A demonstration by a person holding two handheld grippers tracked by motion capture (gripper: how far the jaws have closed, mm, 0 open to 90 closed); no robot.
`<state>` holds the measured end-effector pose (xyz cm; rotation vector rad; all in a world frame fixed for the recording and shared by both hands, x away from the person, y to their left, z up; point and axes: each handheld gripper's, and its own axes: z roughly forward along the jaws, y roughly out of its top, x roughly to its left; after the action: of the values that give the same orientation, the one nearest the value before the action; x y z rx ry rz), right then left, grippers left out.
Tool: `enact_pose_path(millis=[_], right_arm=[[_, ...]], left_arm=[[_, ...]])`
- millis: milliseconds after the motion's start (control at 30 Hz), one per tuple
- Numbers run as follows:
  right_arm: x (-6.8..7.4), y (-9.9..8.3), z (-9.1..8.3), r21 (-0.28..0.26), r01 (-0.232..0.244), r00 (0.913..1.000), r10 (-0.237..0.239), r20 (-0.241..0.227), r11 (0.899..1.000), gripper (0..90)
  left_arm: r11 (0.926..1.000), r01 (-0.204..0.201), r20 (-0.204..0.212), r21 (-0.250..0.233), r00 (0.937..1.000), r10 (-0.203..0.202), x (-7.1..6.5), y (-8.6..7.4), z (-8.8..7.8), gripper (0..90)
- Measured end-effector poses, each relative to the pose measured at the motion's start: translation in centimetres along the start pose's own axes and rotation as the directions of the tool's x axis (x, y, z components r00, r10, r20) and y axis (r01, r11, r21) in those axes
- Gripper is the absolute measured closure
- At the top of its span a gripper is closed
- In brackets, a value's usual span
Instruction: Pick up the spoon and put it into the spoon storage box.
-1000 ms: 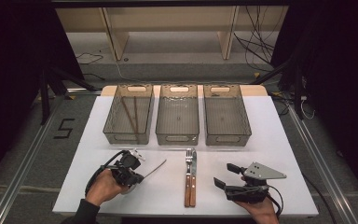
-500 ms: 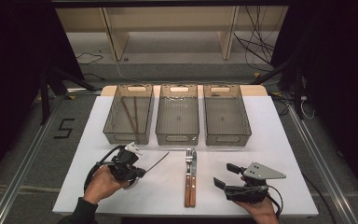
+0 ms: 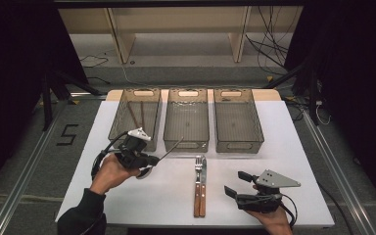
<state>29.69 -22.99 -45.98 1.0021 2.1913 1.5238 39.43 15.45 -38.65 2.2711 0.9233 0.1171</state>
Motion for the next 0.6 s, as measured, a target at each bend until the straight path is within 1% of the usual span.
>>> enact_pose_path(millis=[100,200,233,300,433,467,500,533,567,600], right_arm=[[0.0,0.0,0.0,-0.001,-0.003,1.0,0.003,-0.001,1.0,26.9],[-0.1,0.0,0.0,0.0,-0.005,1.0,0.005,-0.003,1.0,26.9],[0.0,0.0,0.0,0.0,-0.005,1.0,0.005,-0.003,1.0,26.9],[0.0,0.0,0.0,0.0,-0.002,1.0,0.002,-0.002,1.0,26.9],[0.0,0.0,0.0,-0.001,-0.004,1.0,0.004,-0.002,1.0,26.9],[0.0,0.0,0.0,-0.001,-0.004,1.0,0.004,-0.002,1.0,26.9],[0.0,0.0,0.0,-0.001,-0.004,1.0,0.004,-0.002,1.0,26.9],[0.0,0.0,0.0,-0.001,-0.005,1.0,0.005,-0.002,1.0,26.8],[0.0,0.0,0.0,-0.002,-0.005,1.0,0.005,-0.002,1.0,26.9],[0.0,0.0,0.0,-0.001,-0.004,1.0,0.004,-0.002,1.0,26.9]], left_arm=[[0.9998,-0.006,0.001,-0.016,1.0,0.006,0.4,1.4,-0.3,89.5],[0.9996,-0.005,-0.006,-0.028,1.0,0.005,0.9,2.7,-0.5,89.5],[0.9994,0.002,-0.007,-0.036,1.0,-0.002,1.0,3.1,-0.5,89.5],[0.999,-0.001,-0.009,-0.044,1.0,0.0,1.2,3.9,-0.4,89.5],[0.9982,0.003,-0.011,-0.06,0.9999,-0.003,1.6,5.2,-0.1,89.5],[0.9975,0.014,-0.008,-0.069,0.9999,-0.015,1.7,5.5,0.1,89.5],[0.9979,0.007,-0.006,-0.065,1.0,-0.007,1.8,5.8,0.2,89.5],[0.9974,0.016,-0.007,-0.07,0.9998,-0.017,1.9,6.1,0.5,89.5],[0.9977,0.011,-0.008,-0.066,0.9999,-0.012,2.0,6.4,0.6,89.5],[0.9973,0.017,-0.01,-0.071,0.9998,-0.018,2.1,6.6,0.9,89.5]])
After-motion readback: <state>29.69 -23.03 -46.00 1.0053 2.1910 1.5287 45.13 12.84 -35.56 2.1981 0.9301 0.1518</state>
